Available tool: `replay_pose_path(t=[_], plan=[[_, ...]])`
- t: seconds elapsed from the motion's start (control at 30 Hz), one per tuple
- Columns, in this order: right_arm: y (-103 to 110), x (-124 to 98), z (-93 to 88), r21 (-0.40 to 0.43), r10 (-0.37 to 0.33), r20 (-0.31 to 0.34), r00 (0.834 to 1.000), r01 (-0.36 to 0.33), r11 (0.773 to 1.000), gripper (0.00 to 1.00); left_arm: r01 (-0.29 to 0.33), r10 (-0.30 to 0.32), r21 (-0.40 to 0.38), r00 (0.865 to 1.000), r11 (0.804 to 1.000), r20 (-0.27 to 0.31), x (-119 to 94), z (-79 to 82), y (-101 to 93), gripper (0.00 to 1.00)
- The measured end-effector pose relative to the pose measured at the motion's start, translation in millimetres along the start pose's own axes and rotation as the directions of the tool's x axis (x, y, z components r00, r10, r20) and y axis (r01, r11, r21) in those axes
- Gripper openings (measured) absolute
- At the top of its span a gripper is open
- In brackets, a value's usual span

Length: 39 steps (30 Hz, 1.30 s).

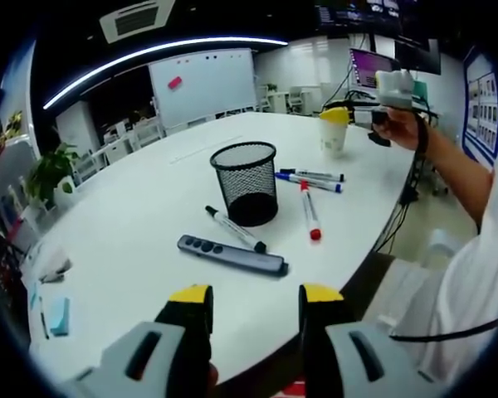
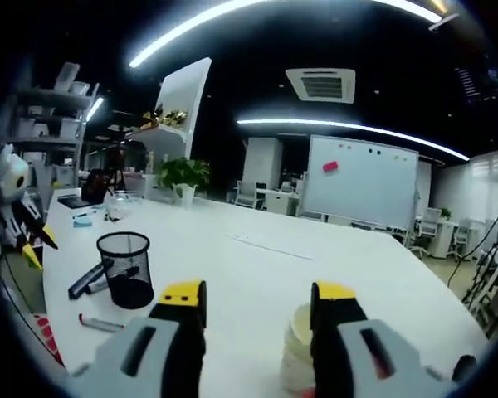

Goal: Place the scattered laser pointers and whiteboard markers into the pen holder and stack the scattered paper cups together

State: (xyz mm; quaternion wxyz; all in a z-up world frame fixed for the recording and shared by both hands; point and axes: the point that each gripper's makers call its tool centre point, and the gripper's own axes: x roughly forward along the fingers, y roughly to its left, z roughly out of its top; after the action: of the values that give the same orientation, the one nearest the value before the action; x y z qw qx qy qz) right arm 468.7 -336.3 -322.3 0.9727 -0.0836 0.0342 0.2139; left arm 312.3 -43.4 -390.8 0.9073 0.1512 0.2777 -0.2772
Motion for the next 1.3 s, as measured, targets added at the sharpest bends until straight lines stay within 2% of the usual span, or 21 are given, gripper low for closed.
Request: replay_pose_path(t=[0.27, 0.53, 0.93, 1.3], plan=[[21, -2, -1.8, -0.036, 0.038, -0.024, 0.999, -0.039, 0.999, 0.47, 0.004, -0.004, 0.005, 1.0, 1.0, -0.004, 1, -0.2, -1.6, 0.42], [22, -1, -4.2, -0.07, 0.055, -0.034, 0.998, -0.058, 0.996, 0.47, 0.008, -0.008, 0.007, 1.0, 1.0, 0.001, 2, 2.4, -2.6, 0.42], [35, -2, -0.9, -0.038, 0.083, -0.02, 0.996, -0.084, 0.996, 0.45, 0.008, -0.008, 0.01, 1.0, 1.0, -0.004, 1, 1.1, -2.0, 0.42], [37, -3, -1.9, -0.028, 0.083, -0.021, 0.996, -0.083, 0.996, 0.44, 0.009, -0.009, 0.011, 1.0, 1.0, 0.002, 1, 2.7, -3.0, 0.42]])
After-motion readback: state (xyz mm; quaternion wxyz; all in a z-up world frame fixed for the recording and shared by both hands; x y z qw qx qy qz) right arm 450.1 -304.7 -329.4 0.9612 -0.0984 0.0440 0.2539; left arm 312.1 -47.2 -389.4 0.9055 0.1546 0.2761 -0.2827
